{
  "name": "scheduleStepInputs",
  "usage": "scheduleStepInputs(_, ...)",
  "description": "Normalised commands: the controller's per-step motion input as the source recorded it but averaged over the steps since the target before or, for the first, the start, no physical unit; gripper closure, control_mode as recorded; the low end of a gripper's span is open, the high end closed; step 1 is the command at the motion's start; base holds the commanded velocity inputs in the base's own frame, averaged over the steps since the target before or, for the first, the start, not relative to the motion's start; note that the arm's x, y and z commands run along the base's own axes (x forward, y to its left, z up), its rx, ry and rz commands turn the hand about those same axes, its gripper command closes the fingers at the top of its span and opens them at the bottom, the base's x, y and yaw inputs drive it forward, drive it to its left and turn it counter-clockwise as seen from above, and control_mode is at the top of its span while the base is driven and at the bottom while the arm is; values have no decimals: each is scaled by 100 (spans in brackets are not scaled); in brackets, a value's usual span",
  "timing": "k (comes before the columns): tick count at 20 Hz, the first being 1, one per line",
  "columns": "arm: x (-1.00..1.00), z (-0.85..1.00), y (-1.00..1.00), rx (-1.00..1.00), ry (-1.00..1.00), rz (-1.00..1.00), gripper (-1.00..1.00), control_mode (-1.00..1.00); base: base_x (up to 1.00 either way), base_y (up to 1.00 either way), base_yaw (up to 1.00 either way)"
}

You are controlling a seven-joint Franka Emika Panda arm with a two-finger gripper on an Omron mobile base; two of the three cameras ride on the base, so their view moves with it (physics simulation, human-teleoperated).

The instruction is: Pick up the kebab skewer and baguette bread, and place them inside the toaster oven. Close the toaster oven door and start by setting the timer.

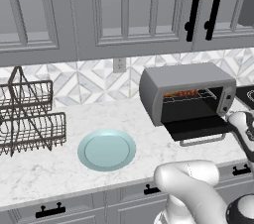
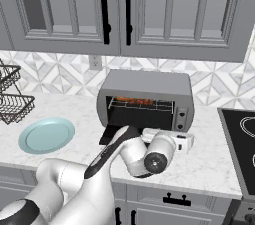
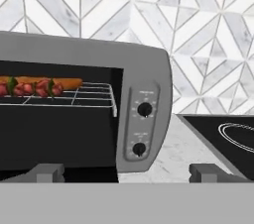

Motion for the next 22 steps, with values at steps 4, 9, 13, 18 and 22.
scheduleStepInputs(4, -32, -4, -45, 0, 0, 12, -100, -100, 0, 0, 0)
scheduleStepInputs(9, -25, -31, -12, 0, 0, 16, -100, -100, 0, 0, 0)
scheduleStepInputs(13, -34, -44, 0, 0, 0, 16, -100, -100, 0, 0, 0)
scheduleStepInputs(18, -21, -34, 0, 0, 0, 12, -100, -100, 0, 0, 0)
scheduleStepInputs(22, 0, -26, 6, 0, 0, 4, -100, -100, 0, 0, 0)
